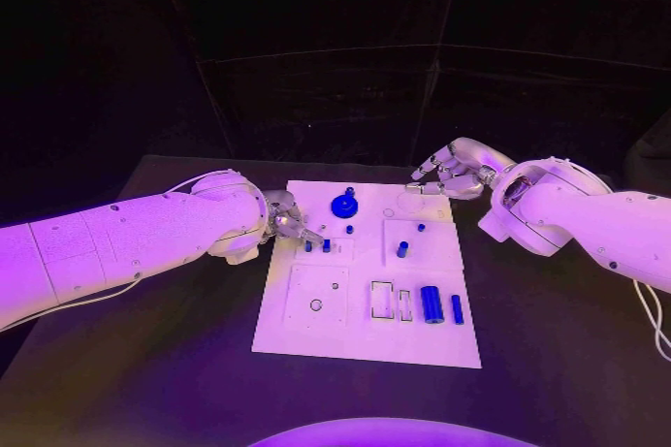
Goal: Assemble the parts on the task board
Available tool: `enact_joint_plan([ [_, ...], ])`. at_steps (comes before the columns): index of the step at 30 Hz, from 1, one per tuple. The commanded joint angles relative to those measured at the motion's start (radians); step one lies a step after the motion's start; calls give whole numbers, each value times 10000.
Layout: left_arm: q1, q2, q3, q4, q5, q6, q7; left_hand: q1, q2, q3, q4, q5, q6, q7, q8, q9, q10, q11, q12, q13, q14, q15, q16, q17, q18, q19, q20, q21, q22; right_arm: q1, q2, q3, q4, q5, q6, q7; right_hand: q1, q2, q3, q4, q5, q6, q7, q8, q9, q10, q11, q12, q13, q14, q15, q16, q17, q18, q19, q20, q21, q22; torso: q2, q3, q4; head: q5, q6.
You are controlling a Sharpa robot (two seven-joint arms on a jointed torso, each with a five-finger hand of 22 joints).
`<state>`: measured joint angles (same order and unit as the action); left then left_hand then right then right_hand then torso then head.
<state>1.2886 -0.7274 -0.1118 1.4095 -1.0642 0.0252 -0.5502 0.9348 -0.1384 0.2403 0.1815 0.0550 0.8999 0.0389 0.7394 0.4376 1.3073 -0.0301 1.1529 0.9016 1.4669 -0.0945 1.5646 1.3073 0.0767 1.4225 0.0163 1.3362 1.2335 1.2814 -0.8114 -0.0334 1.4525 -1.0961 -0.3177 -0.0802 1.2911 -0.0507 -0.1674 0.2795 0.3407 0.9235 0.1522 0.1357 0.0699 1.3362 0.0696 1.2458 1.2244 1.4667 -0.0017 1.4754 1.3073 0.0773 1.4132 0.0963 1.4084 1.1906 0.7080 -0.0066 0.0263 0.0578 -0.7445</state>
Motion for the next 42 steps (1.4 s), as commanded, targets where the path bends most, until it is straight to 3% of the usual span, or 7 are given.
enact_joint_plan([
  [1, 9, -47, 7, 53, 302, -467, 337, 186, 69, -346, 156, -9, -161, 52, -167, -108, -114, 28, -87, -118, 1039, 87, 62, 2635, -1, -42, 70, -66, -25, 18, 5, 5, 9, 23, -88, 95, 0, 89, -17, 35, 39, -52, 24, 51, -4, -74, -15, -35, -10, 644, -83, -57, 851, -34, -50, -14, -44, -15, 2, -2, 0, -7, 1],
  [7, 16, -267, 16, 152, 770, -1080, 853, 691, 356, -1083, 473, -5, -515, 263, -573, -420, -870, 227, -999, -1440, 1035, 230, 55, 2620, 84, -242, 210, -408, -431, 17, 0, 4, 1, 23, -91, 99, 0, 89, -17, 35, 39, -52, 24, 51, -4, -74, -15, -35, -10, 644, -83, -57, 851, -34, -50, -14, -44, -15, 0, 1, 4, -16, 16],
  [10, 55, -382, 19, 164, 1387, -1470, 1630, 1241, 538, -1372, 502, 2, -864, 478, -780, -607, -1965, 398, -2161, -2899, 746, 387, -506, 1580, 382, -962, 335, -1569, -1841, 17, -5, 4, -4, 23, -93, 99, 0, 89, -17, 35, 39, -52, 24, 51, -4, -74, -15, -35, -10, 644, -83, -57, 851, -34, -50, -14, -44, -15, -7, 5, 6, -26, 26],
  [14, 97, -410, 20, 117, 2309, -1764, 2925, 2082, 805, -1548, 406, 15, -1549, 843, -1025, -893, -3086, 787, -2940, -3442, -428, 705, -2734, -1536, 1038, -2846, 617, -4833, -5405, 17, -6, 4, -12, 23, -95, 96, 0, 89, -17, 35, 39, -52, 24, 51, -4, -74, -15, -35, -10, 644, -83, -57, 851, -34, -50, -14, -44, -15, 2, 3, 3, -51, 46],
  [21, 115, -108, 12, -90, 2367, -2259, 4868, 3884, 1035, -1298, -358, 25, -2082, 1307, -1372, -1489, -4644, 1274, -4277, -4592, -2886, 1148, -7003, -6170, 1037, -3526, 1035, -6632, -6561, 17, 9, 4, -30, 23, -101, 98, 0, 89, -17, 35, 39, -52, 24, 51, -4, -74, -15, -35, -10, 644, -83, -57, 851, -34, -50, -14, -44, -15, 4, 10, 3, -79, 97],
  [36, 28, 1086, -221, -1209, -2236, -2440, 6393, 4957, 381, -789, -1346, -54, -788, 1196, -3113, -3222, -4336, 1271, -6036, -6883, -2297, 1101, -7821, -7072, 1078, -2540, 1021, -7874, -7685, 17, 58, 4, -41, 58, -85, 147, 12, 143, -37, 43, 86, -64, 26, 57, -6, -75, -15, -28, -7, 645, -84, -57, 859, -35, -50, -15, -49, -15, 17, 10, -21, -226, 223],
  [42, -20, 1396, -259, -1509, -3413, -2131, 6159, 5043, 279, -606, -1558, -59, -423, 1148, -3555, -3539, -4240, 1244, -6449, -7362, -1349, 1036, -5960, -5375, 1052, -1915, 917, -7445, -7459, 17, 68, 4, -45, 67, -90, 159, 24, 158, -37, 40, 105, -66, 26, 59, -6, -75, -15, -26, -6, 645, -85, -57, 860, -34, -51, -15, -51, -19, 7, 9, -13, -264, 221],
])
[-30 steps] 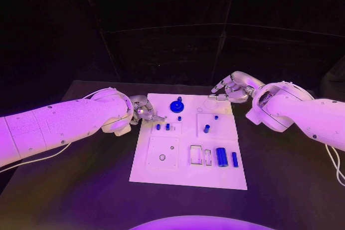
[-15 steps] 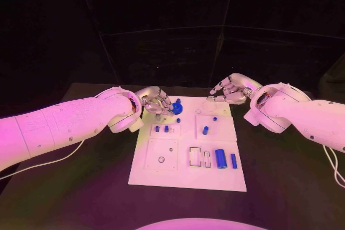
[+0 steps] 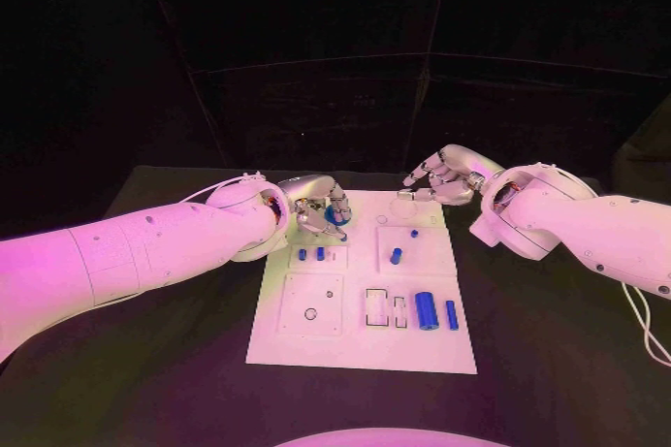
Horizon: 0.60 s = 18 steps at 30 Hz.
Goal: Assemble the parts on the task board
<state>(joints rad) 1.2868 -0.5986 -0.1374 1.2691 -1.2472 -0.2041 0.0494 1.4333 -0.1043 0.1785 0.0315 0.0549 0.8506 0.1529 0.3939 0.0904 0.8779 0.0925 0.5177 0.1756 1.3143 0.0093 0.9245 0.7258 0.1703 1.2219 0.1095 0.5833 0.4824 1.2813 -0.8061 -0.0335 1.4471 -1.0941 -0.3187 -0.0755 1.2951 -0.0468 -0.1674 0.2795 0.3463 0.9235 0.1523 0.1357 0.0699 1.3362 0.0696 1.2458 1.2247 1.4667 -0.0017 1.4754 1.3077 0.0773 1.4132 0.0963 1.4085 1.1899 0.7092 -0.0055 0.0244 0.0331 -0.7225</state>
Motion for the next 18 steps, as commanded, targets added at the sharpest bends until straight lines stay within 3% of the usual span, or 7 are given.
enact_joint_plan([
  [1, -9, 166, -9, -157, -1736, 206, 114, 45, -95, 11, -81, -60, 89, 29, -172, -112, 1, 41, -179, -175, 191, 11, 551, 516, 107, 124, -9, 127, 83, 17, 18, 4, 8, 49, -81, 114, -16, 119, -37, 40, 49, -66, 26, 59, -6, -75, -15, -25, -9, 645, -85, -58, 856, -34, -51, -15, -52, -12, -7, 0, 10, -24, 0],
  [4, -23, 315, -37, -308, -2072, 284, -3, 15, -145, -2, -119, -58, 163, 68, -299, -190, -68, 77, -313, -311, 302, 44, 960, 900, 103, 196, 6, 226, 156, 17, 32, 4, 9, 50, -86, 115, -16, 119, -37, 40, 49, -66, 26, 59, -6, -75, -15, -25, -9, 645, -85, -58, 856, -34, -51, -15, -52, -12, 1, 4, 11, -41, 5],
  [6, -28, 415, -52, -425, -2225, 325, -72, -18, -130, 14, -132, -57, 273, 59, -386, -230, 62, 63, -336, -395, 651, 28, 1726, 1710, 110, 371, 0, 414, 276, 17, 44, 4, 9, 50, -89, 117, -7, 129, -38, 38, 64, -67, 26, 60, -6, -81, -15, -33, -17, 645, -85, -60, 853, -35, -49, -15, -50, -8, 3, 3, 6, -54, -5],
  [11, -36, 571, -65, -596, -2375, 364, -151, -34, -81, 122, -167, -52, 462, 18, -528, -251, 285, 24, -401, -545, 1078, -9, 2769, 2828, 98, 624, -34, 829, 598, 17, 57, 4, 6, 51, -93, 116, -7, 129, -38, 38, 64, -67, 26, 60, -6, -81, -15, -33, -17, 645, -85, -60, 853, -35, -49, -15, -50, -8, -5, -2, 15, -66, -21],
  [12, -44, 634, -68, -651, -2429, 348, -175, -70, -74, 201, -181, -57, 558, 7, -633, -254, 387, 10, -482, -655, 1304, -15, 3359, 3481, -43, 952, -54, 1734, 1528, 17, 63, 4, 4, 51, -94, 116, 2, 140, -39, 35, 80, -68, 26, 62, -6, -85, -16, -36, -22, 644, -85, -62, 851, -33, -52, -16, -54, -15, -6, -3, 15, -60, -19],
  [14, -51, 689, -76, -698, -2471, 343, -195, -74, -85, 261, -206, -51, 619, -10, -702, -253, 486, -5, -519, -719, 1526, -36, 3867, 4108, -194, 1272, -70, 2663, 2520, 17, 67, 4, 3, 51, -94, 116, 6, 145, -39, 34, 88, -69, 26, 63, -6, -87, -16, -38, -24, 644, -85, -63, 850, -33, -53, -16, -56, -19, -3, -1, 14, -55, -21],
  [18, -79, 839, -116, -799, -2600, 465, -240, -92, -50, 445, -232, -53, 855, -64, -781, -241, 718, -52, -615, -853, 1638, -72, 4175, 4352, -368, 1596, -103, 3801, 3735, 17, 78, 4, 2, 51, -94, 112, 6, 145, -39, 34, 88, -69, 26, 63, -6, -87, -16, -38, -24, 644, -85, -63, 850, -33, -53, -16, -56, -19, -2, -2, 17, -51, -30],
])
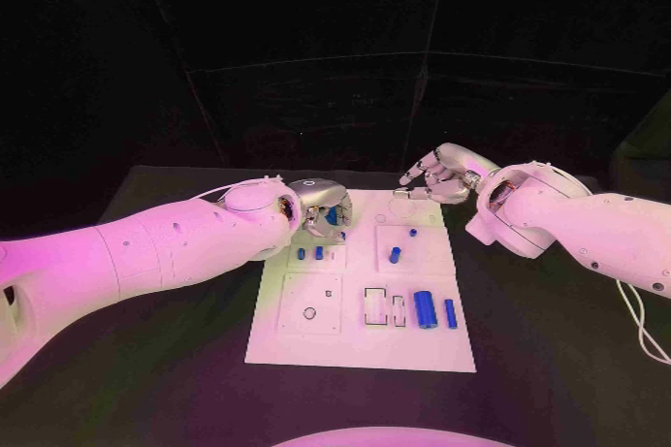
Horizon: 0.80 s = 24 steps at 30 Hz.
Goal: Assemble the parts on the task board
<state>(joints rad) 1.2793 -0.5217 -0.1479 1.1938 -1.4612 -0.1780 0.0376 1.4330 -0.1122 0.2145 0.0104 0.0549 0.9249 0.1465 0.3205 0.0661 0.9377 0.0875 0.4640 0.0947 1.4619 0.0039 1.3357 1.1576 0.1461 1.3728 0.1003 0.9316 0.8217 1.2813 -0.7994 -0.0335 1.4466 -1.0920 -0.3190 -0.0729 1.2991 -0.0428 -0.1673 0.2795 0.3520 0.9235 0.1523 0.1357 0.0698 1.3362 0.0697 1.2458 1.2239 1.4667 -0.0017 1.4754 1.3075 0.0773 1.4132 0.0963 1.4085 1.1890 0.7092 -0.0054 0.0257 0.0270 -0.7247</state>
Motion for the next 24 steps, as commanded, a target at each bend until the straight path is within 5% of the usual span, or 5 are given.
enact_joint_plan([
  [1, -12, 99, -17, -64, -480, 245, -135, -85, 39, 125, -28, -53, 156, -12, -56, 3, 175, -14, -92, -62, 173, -28, 88, 44, -154, 133, -18, 493, 533, 17, 13, 4, 6, 30, -91, 86, -34, 105, -40, 35, 32, -69, 26, 63, -6, -87, -16, -38, -17, 644, -85, -63, 851, -33, -53, -16, -56, -9, -2, -5, 3, 14, -8],
  [24, -144, 399, -64, -352, -788, 686, -514, -122, 189, 1216, -186, -53, 683, -85, -380, 3, 887, -116, -590, -283, 235, -113, 300, 10, -270, 129, -82, 1505, 1659, 17, 68, 4, -17, 30, -70, 81, -34, 105, -40, 35, 32, -69, 26, 63, -6, -87, -16, -38, -17, 644, -85, -63, 851, -33, -53, -16, -56, -9, -13, -4, 16, -19, -29],
])
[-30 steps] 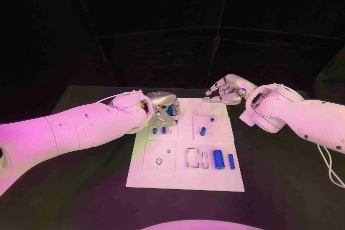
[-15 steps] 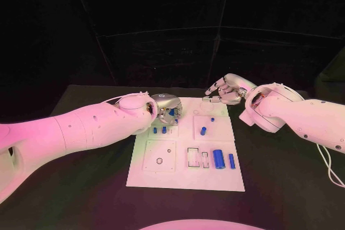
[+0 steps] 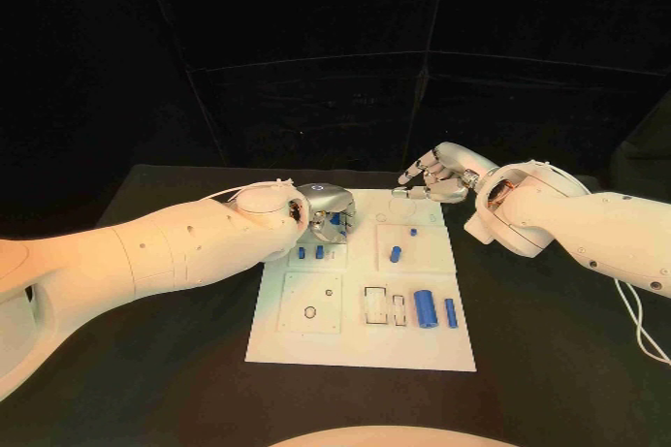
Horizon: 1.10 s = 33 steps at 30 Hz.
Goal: Assemble the parts on the task board
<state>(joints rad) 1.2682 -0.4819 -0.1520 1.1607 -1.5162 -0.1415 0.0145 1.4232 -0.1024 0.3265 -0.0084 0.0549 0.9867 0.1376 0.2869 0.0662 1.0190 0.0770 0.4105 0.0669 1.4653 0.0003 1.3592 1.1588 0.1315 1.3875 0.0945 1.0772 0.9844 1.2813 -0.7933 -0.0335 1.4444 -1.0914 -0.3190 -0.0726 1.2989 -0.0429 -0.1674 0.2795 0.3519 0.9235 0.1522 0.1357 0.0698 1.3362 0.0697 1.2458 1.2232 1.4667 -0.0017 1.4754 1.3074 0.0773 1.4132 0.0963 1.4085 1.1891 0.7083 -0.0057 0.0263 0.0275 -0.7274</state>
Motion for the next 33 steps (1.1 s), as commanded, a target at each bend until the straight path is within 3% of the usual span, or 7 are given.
enact_joint_plan([
  [1, -35, 2, -22, -14, -263, 356, -311, -26, 91, 101, 1, -52, 67, 4, -46, 1, 75, -11, -57, -4, 201, -78, 66, -2, -124, -18, -24, 51, 35, 17, 10, 4, 2, 24, -68, 79, -33, 106, -40, 34, 32, -69, 26, 63, -6, -87, -16, -38, -9, 644, -85, -63, 853, -33, -53, -16, -56, -10, -3, -5, 11, -28, -5],
  [11, -45, -16, -22, 52, -336, 481, -427, -78, 56, 342, -38, -50, 101, 27, -134, 0, 114, 2, -169, -5, 197, -69, 89, -26, -133, -49, -14, 142, 149, 17, 41, 4, -21, 24, -58, 88, -16, 129, -45, 31, 58, -70, 25, 67, -6, -80, -16, -27, 1, 646, -86, -58, 864, -33, -52, -17, -57, -10, -2, -6, 1, -22, -16],
  [18, -54, -93, -20, 116, -343, -202, -196, 205, 242, 1008, -344, -49, 613, -53, -36, 66, 702, -133, -141, 56, 205, -187, 26, -314, -215, 104, -81, 655, 739, 17, 53, 4, -22, 24, -63, 98, -16, 129, -45, 31, 58, -70, 25, 67, -6, -80, -16, -27, 1, 646, -86, -58, 864, -33, -52, -17, -57, -10, -9, -7, 16, -19, -6],
  [23, -58, -252, -15, 261, -341, -761, 71, 130, 184, 1315, -502, -49, 845, -106, -73, 82, 1022, -213, -248, 62, 241, -247, 45, -359, -251, 156, -150, 869, 990, 17, 51, 4, -21, 24, -80, 110, -10, 139, -47, 30, 64, -70, 24, 70, -6, -74, -17, -17, 9, 647, -86, -57, 866, -34, -50, -17, -56, -6, -10, -1, 12, -6, 6],
  [33, -47, -694, 68, 759, -183, -1175, 262, -148, 52, 1492, -547, -51, 915, -96, -221, 66, 1161, -204, -496, 39, 254, -247, 63, -394, -258, 120, -163, 909, 1060, 15, 40, 4, -30, 33, -100, 135, -10, 139, -47, 30, 64, -70, 24, 70, -6, -74, -17, -17, 9, 647, -86, -57, 866, -34, -50, -17, -56, -6, -20, -8, 27, -7, 47],
])
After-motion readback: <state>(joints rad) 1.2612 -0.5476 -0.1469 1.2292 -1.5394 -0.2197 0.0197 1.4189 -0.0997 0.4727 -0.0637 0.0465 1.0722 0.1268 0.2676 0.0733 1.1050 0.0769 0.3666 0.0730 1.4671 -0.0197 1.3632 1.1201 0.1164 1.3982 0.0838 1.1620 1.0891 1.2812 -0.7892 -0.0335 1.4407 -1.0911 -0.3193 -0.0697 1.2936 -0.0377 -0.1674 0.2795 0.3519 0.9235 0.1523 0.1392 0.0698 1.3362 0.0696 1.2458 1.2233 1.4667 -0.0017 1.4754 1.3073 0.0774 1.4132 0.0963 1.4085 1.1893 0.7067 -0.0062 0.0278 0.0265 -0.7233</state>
